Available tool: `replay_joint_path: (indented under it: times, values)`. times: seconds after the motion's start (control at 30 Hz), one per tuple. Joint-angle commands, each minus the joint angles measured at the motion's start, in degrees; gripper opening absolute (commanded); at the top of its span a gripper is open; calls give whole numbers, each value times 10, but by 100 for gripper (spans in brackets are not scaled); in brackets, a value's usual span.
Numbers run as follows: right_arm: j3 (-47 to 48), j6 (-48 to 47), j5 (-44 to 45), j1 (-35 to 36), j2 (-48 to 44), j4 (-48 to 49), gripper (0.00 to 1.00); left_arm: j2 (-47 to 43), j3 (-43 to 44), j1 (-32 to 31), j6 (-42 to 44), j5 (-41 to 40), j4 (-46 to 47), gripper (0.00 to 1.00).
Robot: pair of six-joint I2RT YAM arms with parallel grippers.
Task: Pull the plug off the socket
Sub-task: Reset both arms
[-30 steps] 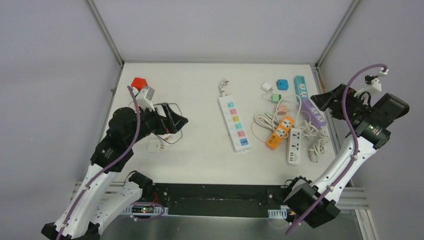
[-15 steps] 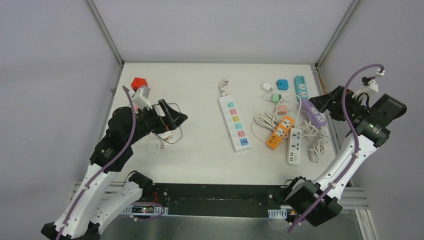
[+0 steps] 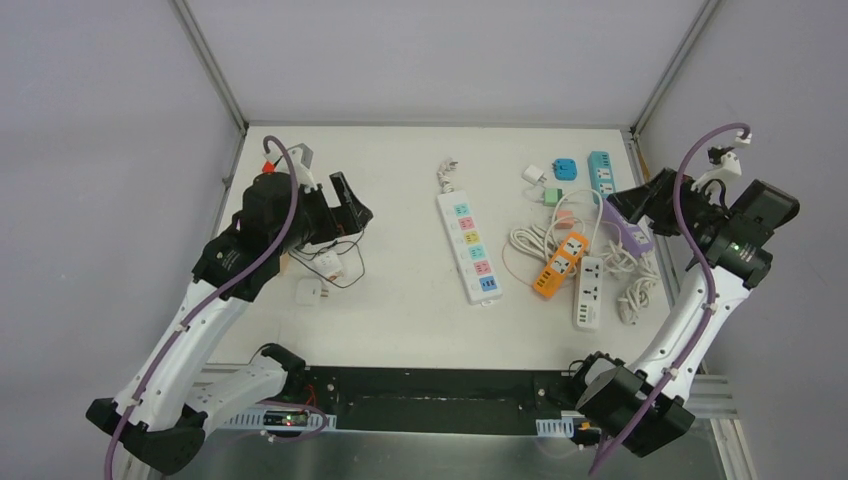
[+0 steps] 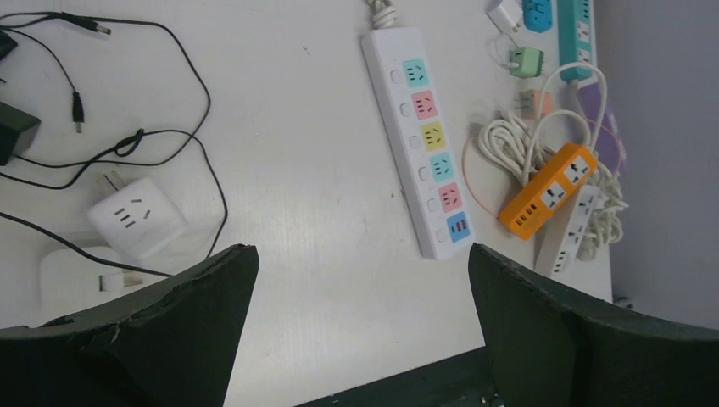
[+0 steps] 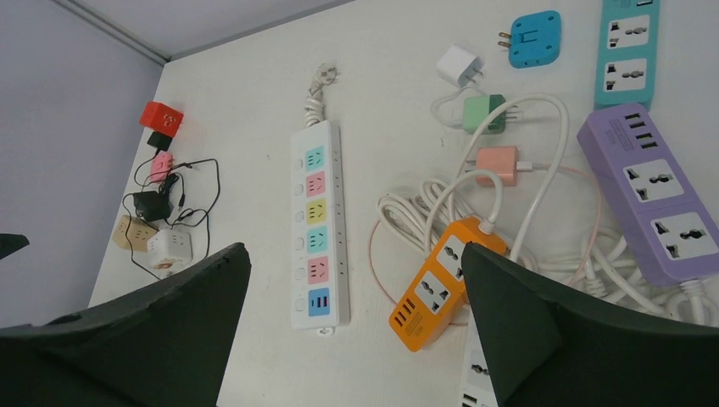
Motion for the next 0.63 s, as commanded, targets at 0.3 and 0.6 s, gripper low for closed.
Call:
replay_joint_path:
  times: [0.3, 0.6]
  values:
    - [4, 16, 62, 51, 2, 67, 100, 9, 53, -8, 170, -177, -36, 99]
    - [10, -32, 105, 32, -2, 60, 100, -7, 48, -8, 182, -170, -40, 99]
